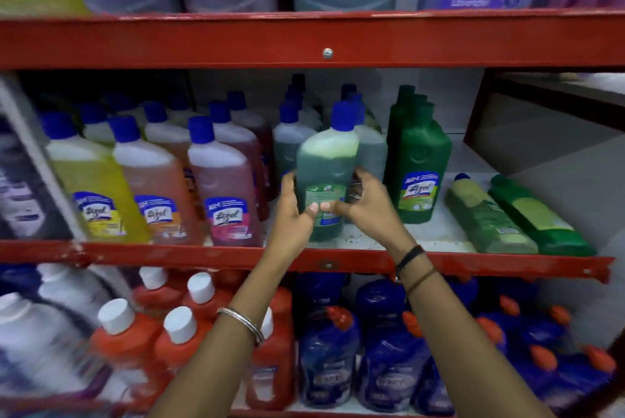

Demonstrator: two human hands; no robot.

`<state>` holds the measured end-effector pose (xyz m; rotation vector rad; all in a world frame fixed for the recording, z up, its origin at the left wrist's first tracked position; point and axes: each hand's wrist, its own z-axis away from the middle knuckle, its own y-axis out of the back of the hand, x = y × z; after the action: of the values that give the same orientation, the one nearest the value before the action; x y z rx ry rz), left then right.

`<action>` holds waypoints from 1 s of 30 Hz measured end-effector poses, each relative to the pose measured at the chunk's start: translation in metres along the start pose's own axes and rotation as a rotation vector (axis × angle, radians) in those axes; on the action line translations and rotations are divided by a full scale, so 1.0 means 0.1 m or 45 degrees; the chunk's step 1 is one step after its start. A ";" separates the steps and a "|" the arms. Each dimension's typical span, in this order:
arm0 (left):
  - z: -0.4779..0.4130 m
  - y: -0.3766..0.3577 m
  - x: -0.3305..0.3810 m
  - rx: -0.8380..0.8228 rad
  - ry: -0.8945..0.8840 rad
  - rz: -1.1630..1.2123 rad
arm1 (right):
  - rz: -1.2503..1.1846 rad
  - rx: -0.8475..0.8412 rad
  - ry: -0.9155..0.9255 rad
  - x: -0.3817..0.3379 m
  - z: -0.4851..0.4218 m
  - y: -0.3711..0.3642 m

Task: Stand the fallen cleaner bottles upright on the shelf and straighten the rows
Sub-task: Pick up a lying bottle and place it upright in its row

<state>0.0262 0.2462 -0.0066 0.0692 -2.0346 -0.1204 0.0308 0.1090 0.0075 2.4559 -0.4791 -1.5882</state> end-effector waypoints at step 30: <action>0.18 0.16 -0.46 0.149 -0.035 -0.681 | -0.279 -0.114 -0.071 0.05 -0.07 -0.42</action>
<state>0.0307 0.2679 -0.0532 0.6887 -2.0044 -0.3373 0.0462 0.1464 -0.0075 2.4729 -0.1466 -1.7222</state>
